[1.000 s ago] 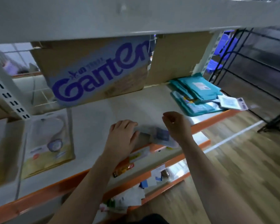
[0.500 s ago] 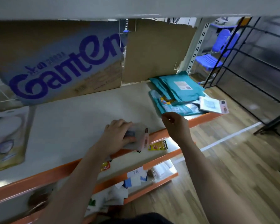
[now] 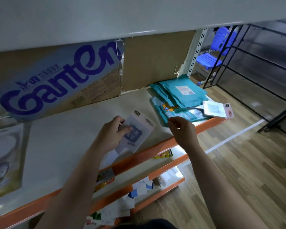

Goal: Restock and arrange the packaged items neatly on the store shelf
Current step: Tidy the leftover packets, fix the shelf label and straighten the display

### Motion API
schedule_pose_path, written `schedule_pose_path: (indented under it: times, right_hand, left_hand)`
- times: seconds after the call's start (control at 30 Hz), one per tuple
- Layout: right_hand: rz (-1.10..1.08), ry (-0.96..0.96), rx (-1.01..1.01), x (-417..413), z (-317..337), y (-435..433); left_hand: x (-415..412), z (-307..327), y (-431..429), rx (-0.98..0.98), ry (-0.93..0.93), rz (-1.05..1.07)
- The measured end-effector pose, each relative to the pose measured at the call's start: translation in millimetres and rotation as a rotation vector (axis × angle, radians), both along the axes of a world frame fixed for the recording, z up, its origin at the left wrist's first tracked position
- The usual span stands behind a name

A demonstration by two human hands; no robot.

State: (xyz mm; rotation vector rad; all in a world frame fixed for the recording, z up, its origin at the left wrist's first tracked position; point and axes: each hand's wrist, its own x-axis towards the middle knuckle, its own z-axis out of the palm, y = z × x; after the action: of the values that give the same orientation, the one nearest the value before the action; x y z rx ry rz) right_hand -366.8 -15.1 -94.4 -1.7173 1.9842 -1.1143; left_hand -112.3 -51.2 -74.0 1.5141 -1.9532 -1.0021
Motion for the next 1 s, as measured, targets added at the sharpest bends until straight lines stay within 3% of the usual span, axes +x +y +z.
schedule_pose_path:
  times: [0.37,0.47,0.67,0.73,0.83,1.0]
  right_hand:
    - [-0.144,-0.004,-0.039,-91,17,-14]
    - [-0.201,0.094,-0.057,-136,20,-23]
    - [-0.352,0.328,0.290,-215,3,-38]
    - [-0.349,0.210,0.341,-227,-6,-42]
    - [-0.399,-0.113,0.352,-241,-16,-48]
    - [-0.388,-0.441,0.209,-256,-30,-49]
  left_hand:
    - [-74,-3,-20,-0.029,0.263,0.170]
    - [-109,-2,-21,-0.038,0.291,0.260]
    - [-169,-12,-10,-0.060,0.287,0.302]
    - [-179,-15,-7,-0.056,0.306,0.306]
    - [-189,-16,-6,-0.061,0.320,0.312]
    - [-201,-16,-8,-0.058,0.321,0.311]
